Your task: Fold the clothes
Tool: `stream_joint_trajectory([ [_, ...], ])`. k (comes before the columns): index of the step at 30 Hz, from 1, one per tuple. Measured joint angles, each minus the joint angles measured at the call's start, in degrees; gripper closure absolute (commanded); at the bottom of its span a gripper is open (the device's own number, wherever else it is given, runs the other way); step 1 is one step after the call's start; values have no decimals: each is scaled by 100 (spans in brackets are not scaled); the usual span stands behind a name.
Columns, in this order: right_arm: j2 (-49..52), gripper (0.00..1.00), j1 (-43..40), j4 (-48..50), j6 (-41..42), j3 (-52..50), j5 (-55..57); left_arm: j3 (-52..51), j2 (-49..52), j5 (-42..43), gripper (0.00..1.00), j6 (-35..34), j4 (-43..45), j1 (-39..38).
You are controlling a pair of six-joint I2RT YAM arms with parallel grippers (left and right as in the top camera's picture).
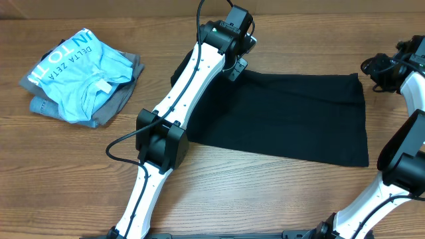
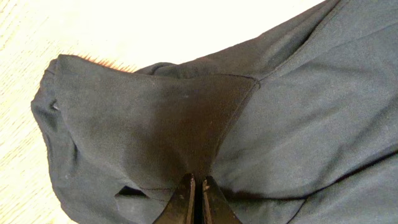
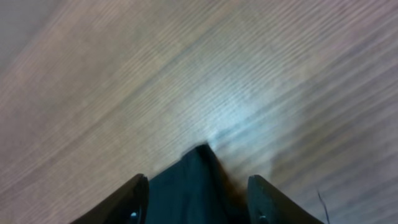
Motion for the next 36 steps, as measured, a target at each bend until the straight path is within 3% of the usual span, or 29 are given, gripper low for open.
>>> stream_joint_trajectory([
  [4,476,45,190,459,2,22,0,0,0,105,94,0,0,0],
  [6,905,55,315,527,-13,52,-4,0,0,149,94,0,-7,0],
  [7,916,80,328,509,2,66,4,0,0,173,94,0,-9,0],
  [8,940,96,350,461,-31,74,17,0,0,232,95,0,-7,0],
  [14,901,96,306,195,0,76,68,0,0,243,96,0,-286,17],
  [20,-623,96,232,-262,2,74,59,0,0,-203,95,0,-634,37],
  [27,-769,96,199,-2806,203,116,660,4,-46,153,93,4,-1786,37],
  [31,-769,96,151,-3812,409,116,879,4,-50,667,90,22,-2345,37],
  [36,-780,96,125,-4430,435,-140,966,-352,-107,835,90,22,-2385,37],
])
